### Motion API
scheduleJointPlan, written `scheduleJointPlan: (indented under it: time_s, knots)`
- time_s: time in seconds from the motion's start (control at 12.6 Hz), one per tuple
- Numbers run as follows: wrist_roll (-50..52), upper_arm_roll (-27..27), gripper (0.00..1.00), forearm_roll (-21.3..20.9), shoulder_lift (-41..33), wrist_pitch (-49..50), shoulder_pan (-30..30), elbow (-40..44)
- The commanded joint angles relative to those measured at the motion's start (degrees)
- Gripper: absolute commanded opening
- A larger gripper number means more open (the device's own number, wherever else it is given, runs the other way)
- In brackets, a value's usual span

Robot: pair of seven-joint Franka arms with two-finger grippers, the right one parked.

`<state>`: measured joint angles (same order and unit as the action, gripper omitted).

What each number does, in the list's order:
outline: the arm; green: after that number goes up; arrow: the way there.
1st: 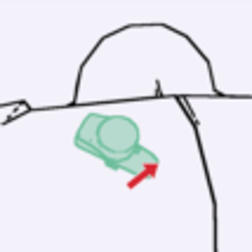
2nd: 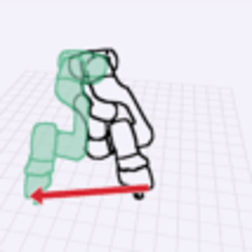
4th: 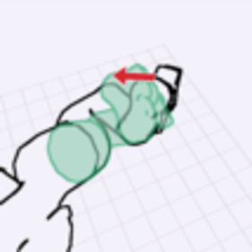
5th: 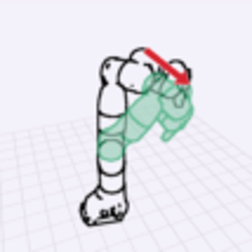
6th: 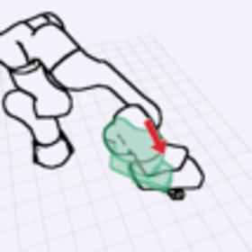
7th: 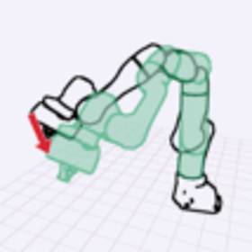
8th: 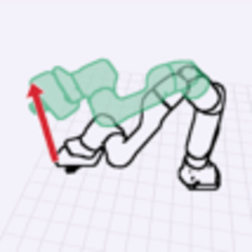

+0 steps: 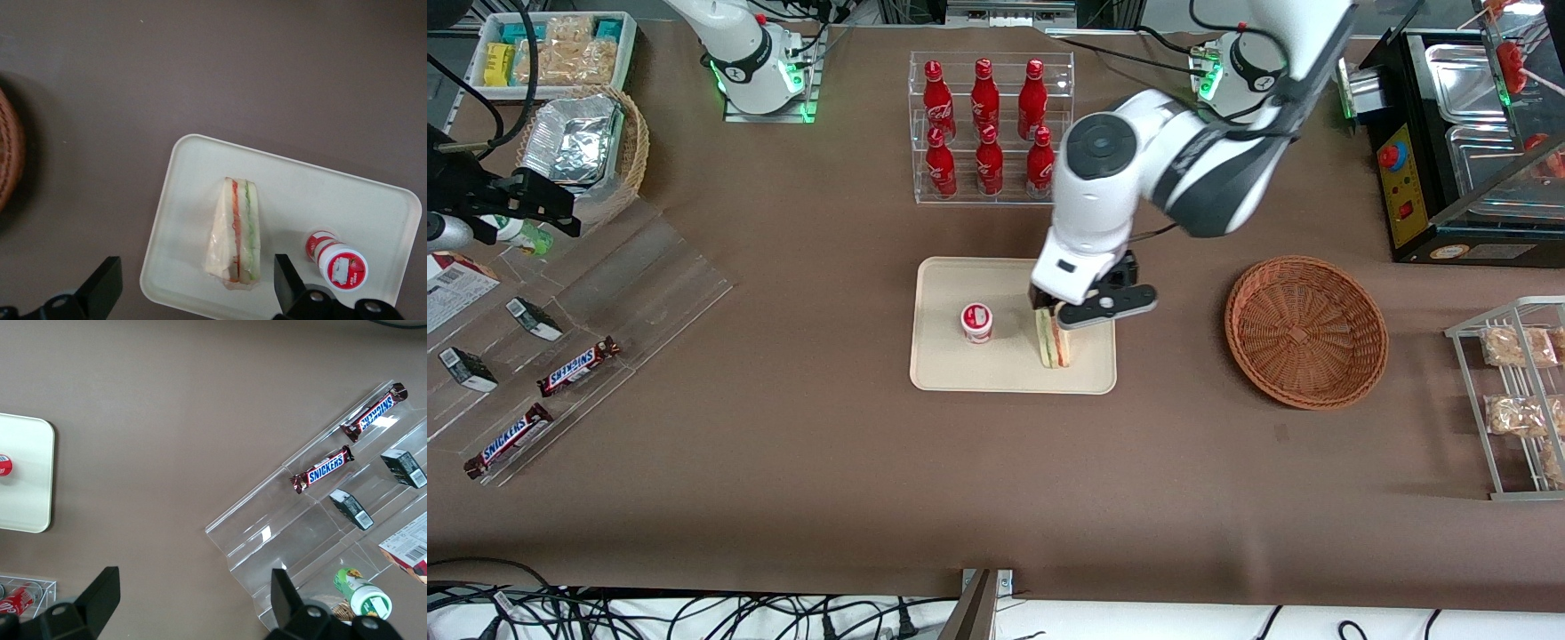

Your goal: Place sandwich from basket to tray

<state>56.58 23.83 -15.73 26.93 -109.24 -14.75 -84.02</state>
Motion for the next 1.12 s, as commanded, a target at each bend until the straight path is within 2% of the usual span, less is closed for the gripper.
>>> scheduleJointPlan:
  time_s: [0.0,0.24,0.32,0.64,0.88,1.04]
  knots:
    - [-11.2,0.5,1.0,5.2,-0.6,10.3,6.7,7.4]
    - [-25.0,0.5,1.0,6.4,-1.1,17.5,14.6,11.8]
    - [-31.7,0.5,1.0,6.7,-1.5,17.8,17.2,11.9]
    - [-46.0,0.3,1.0,6.9,-1.6,17.7,26.5,11.9]
    - [-53.9,0.1,1.0,6.9,-0.9,17.2,31.0,11.9]
    - [-55.1,0.1,1.0,6.8,-0.3,17.1,31.5,11.9]
